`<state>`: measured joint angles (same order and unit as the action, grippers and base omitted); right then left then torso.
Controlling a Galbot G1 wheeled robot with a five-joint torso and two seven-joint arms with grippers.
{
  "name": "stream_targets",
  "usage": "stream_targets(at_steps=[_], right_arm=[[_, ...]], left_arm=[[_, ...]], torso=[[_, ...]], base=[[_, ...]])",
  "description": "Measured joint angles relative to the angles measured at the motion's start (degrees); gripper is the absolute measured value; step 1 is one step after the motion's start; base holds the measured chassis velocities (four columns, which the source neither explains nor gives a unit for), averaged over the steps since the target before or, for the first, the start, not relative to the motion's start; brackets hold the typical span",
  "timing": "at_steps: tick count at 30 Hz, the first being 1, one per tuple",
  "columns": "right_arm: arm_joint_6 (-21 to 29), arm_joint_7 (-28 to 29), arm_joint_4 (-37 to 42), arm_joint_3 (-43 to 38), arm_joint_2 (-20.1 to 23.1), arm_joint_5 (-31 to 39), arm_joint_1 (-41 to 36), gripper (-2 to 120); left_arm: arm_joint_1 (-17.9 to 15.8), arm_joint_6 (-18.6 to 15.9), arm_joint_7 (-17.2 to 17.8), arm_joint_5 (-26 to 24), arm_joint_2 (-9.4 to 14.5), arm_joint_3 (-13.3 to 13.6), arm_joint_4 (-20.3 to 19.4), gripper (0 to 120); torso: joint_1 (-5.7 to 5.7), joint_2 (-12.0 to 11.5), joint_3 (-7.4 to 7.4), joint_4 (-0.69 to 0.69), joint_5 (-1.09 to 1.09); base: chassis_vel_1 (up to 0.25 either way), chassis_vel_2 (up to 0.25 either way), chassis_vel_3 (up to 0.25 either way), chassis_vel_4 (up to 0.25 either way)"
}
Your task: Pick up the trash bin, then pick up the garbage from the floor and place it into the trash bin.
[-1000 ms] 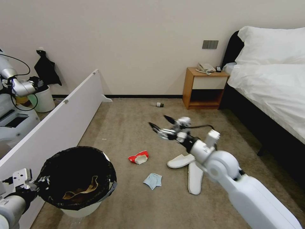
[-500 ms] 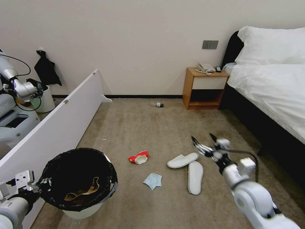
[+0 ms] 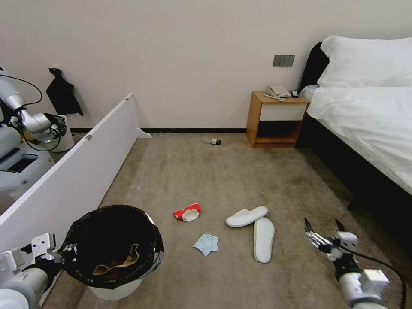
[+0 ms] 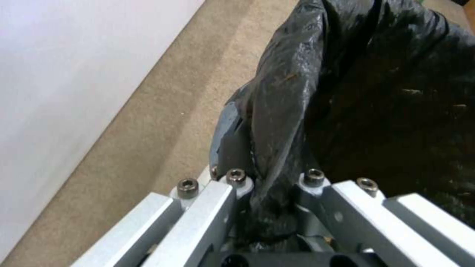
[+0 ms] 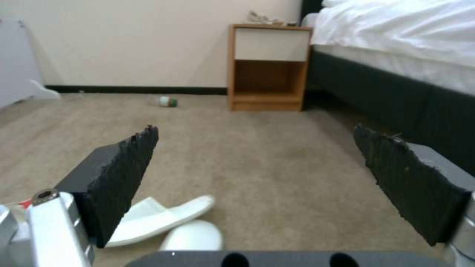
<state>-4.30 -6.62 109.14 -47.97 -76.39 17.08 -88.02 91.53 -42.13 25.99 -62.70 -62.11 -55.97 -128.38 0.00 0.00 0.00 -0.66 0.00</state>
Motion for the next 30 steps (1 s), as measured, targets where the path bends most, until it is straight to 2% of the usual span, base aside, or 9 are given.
stream_targets(at_steps=[9, 30], right_arm=[[-1.05, -2.04, 0.40, -3.18, -1.35, -0.56, -0.10, 100], [-1.30, -3.39, 0.39, -3.80, -0.69, 0.75, -0.51, 100]], left_arm=[[-0.26, 0.00, -0.11, 0.41, -0.20, 0.98, 0.22, 4], [-0.24, 0.00, -0.19, 0.26, -0.09, 0.74, 0.11, 4]], torso=[[0.00, 0.00, 0.00, 0.02, 0.00], [0.00, 0.00, 0.00, 0.01, 0.00]], base=[[-0.011, 0.012, 0.009, -0.008], [-0.058, 0.055, 0.057, -0.060]])
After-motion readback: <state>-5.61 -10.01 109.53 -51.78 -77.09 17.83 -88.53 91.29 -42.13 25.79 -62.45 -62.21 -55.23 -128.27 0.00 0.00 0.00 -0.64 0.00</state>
